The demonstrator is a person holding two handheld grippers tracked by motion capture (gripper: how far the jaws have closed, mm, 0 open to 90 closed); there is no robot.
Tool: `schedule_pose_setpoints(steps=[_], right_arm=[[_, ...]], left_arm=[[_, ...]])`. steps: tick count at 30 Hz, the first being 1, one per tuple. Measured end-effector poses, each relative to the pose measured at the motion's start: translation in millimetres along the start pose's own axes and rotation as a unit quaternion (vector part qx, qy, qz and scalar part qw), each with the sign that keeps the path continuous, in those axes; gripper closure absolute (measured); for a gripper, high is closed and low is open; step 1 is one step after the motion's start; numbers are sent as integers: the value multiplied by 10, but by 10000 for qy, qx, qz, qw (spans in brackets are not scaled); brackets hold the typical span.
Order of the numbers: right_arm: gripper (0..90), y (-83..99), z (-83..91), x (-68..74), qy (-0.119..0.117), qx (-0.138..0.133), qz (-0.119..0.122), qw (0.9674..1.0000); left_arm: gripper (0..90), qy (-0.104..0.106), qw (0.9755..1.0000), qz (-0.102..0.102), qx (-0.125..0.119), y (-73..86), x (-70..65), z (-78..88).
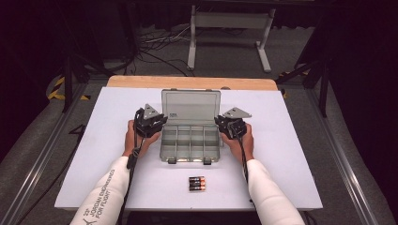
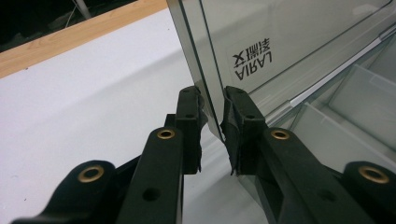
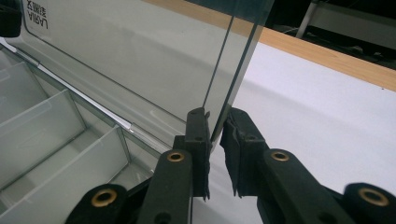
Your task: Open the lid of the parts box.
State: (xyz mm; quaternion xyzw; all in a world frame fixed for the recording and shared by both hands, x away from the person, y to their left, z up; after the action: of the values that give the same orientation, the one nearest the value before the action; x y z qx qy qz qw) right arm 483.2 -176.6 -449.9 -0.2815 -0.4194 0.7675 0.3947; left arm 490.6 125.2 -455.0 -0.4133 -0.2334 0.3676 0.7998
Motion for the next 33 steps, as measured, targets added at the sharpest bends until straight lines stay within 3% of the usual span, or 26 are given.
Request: schedule_pose_setpoints(steps=[33], right_arm=[[765, 28, -40, -11, -3, 81, -64, 9999]], left_arm=[[750, -32, 9999, -19, 128, 4, 12, -40]])
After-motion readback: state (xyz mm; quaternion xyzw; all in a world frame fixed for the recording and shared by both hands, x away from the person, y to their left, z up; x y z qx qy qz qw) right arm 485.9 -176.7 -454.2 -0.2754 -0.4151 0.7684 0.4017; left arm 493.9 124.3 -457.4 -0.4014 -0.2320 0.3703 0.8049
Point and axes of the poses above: each handheld gripper's, and its own axes: z roughly backward along the jaws, y roughly out of its underside, x roughly to its left, the point moved 2 cm from there along -z, roughly forward along the jaws
